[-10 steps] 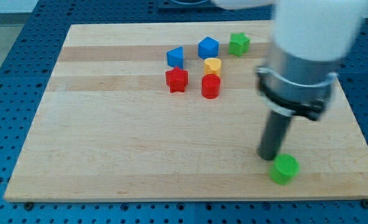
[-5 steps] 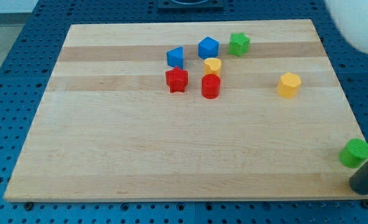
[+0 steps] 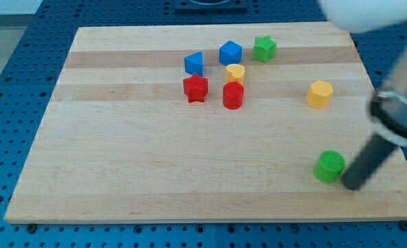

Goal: Move green circle into the red circle

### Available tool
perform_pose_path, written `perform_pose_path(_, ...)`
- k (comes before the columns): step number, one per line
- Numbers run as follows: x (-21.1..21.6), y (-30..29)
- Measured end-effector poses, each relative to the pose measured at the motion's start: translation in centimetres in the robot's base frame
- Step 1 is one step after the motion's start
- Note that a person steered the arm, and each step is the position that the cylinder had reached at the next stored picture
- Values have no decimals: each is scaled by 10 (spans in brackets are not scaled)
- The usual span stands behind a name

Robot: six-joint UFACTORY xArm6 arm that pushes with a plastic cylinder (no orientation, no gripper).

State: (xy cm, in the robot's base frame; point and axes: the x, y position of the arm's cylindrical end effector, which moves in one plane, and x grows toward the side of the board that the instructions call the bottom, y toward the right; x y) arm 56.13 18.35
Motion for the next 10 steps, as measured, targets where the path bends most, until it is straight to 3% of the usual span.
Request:
perform_pose_path(1,-93,-19)
perform_pose_path(2,-111,3)
perform_pose_path(3,-77,61)
perform_pose_path(4,-15,22)
perform_pose_path(5,7,-1)
perform_pose_path(6,-75,-43)
perform_pose_path(7,-118,-70)
perform_pose_path(9,-35,-62)
perform_pose_path(10,-64,-109)
